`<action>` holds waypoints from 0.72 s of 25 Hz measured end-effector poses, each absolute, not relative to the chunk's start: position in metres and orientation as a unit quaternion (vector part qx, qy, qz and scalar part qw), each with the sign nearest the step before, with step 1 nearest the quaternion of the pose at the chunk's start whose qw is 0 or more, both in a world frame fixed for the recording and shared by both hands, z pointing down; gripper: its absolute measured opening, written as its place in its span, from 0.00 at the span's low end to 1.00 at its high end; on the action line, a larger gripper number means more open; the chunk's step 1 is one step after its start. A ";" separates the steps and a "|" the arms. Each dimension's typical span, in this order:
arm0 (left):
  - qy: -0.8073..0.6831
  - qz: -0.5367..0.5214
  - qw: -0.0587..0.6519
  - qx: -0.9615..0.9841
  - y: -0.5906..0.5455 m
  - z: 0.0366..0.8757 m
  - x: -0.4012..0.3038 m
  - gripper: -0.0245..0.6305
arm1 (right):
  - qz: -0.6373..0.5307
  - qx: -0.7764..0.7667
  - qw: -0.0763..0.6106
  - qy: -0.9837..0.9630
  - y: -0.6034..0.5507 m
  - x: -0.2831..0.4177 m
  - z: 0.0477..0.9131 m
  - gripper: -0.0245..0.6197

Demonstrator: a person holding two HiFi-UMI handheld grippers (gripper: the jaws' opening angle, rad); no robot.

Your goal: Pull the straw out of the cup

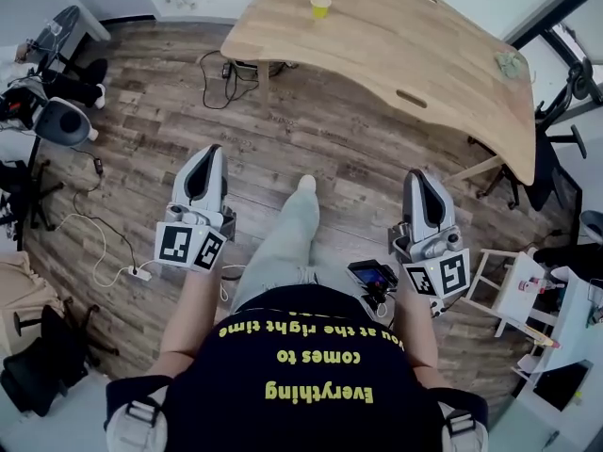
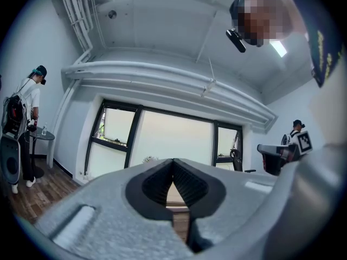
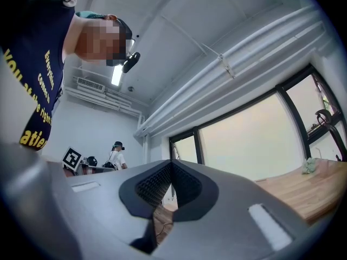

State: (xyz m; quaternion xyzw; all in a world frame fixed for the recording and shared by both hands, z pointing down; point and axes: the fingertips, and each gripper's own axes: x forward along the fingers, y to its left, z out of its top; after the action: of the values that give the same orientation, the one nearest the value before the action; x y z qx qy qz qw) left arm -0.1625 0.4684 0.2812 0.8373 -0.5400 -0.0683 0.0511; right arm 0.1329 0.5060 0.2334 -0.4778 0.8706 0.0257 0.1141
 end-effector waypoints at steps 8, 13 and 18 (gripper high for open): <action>-0.517 -0.062 0.063 0.852 0.432 0.291 -0.142 0.04 | 0.018 -0.490 0.115 0.864 0.483 0.144 0.235 0.05; -0.512 -0.071 0.074 0.853 0.408 0.293 -0.124 0.04 | 0.011 -0.485 0.110 0.868 0.465 0.152 0.237 0.05; -0.514 -0.068 0.070 0.852 0.389 0.292 -0.117 0.04 | 0.002 -0.481 0.111 0.870 0.442 0.158 0.241 0.05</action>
State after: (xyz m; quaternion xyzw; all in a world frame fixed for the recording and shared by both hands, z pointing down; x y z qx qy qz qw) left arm -0.1167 0.3893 0.2918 0.8519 -0.5145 -0.0680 0.0703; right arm 0.1584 0.4417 0.2405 -0.4812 0.8695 0.0022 0.1108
